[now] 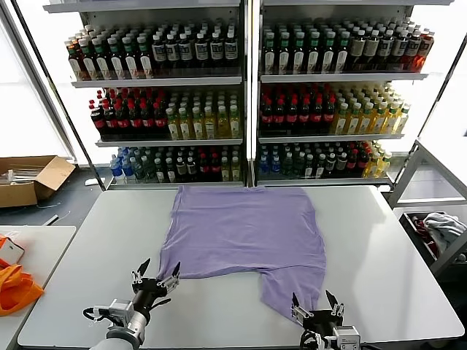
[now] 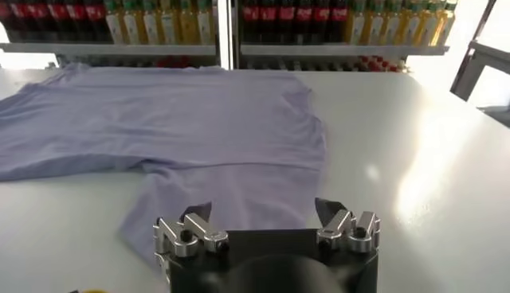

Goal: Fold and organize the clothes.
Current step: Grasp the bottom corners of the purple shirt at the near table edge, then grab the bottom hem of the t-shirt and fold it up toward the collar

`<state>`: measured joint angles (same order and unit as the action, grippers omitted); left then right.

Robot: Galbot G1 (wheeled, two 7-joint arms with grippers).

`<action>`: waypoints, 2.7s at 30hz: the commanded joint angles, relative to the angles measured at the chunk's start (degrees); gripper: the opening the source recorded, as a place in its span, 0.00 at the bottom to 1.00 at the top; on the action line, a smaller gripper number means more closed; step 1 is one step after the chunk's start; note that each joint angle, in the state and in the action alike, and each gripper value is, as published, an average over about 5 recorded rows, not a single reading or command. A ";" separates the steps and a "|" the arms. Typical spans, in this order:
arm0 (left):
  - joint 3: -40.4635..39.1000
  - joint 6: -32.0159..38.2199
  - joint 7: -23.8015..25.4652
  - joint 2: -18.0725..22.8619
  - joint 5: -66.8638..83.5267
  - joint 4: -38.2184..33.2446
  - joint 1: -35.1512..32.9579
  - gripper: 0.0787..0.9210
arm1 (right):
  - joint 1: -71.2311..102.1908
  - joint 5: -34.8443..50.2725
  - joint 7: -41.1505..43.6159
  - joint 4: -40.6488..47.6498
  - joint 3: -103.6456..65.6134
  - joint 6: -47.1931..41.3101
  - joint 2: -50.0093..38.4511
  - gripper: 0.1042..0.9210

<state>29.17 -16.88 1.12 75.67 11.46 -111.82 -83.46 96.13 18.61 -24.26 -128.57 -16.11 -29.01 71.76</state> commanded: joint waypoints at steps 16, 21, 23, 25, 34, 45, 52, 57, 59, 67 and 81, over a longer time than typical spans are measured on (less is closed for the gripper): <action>-0.28 -5.59 -0.56 -3.11 4.13 2.51 1.24 0.88 | 0.42 -0.01 -1.58 2.01 1.99 -0.39 1.56 0.88; -0.62 -6.39 -0.61 -3.17 5.21 3.28 2.00 0.88 | 0.34 -0.05 -1.62 2.26 2.43 -0.30 1.90 0.87; -0.88 -6.60 -0.61 -3.32 5.39 3.12 1.83 0.88 | 0.41 -0.03 -1.65 2.32 2.35 -0.17 1.98 0.84; -1.16 -6.73 -0.62 -3.55 5.47 2.80 1.42 0.88 | 0.52 0.02 -1.72 2.51 2.20 0.10 1.97 0.78; -2.39 -6.67 -0.63 -4.20 4.70 1.80 -0.02 0.73 | 1.29 -0.04 -1.71 3.14 2.78 1.33 2.09 0.46; -2.66 -5.36 -0.01 -3.82 3.68 2.06 0.05 0.37 | 1.32 0.20 -1.21 2.50 2.08 2.08 2.14 0.07; -2.26 -4.74 0.82 -3.05 3.07 2.12 0.49 0.14 | -0.03 0.01 0.52 1.23 -0.71 3.22 2.11 0.01; -1.40 -2.66 1.09 -2.78 3.42 1.29 0.57 0.02 | -2.06 -0.38 3.84 0.85 -2.78 6.32 2.24 0.01; -1.20 -1.74 1.11 -2.54 3.78 0.72 0.96 0.01 | -3.41 -1.31 4.83 0.95 -3.49 7.39 2.55 0.01; -1.53 2.20 0.78 -1.66 5.00 1.65 5.75 0.01 | -11.98 -4.47 8.30 3.56 -5.49 9.01 3.39 0.01; -6.12 3.19 -0.02 -4.23 9.71 12.35 19.28 0.01 | -29.90 -4.03 9.80 14.46 -4.17 6.22 3.05 0.01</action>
<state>25.37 -14.85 1.31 72.55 18.30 -106.99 -73.63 73.68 15.06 -15.22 -118.13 -19.92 -22.71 74.89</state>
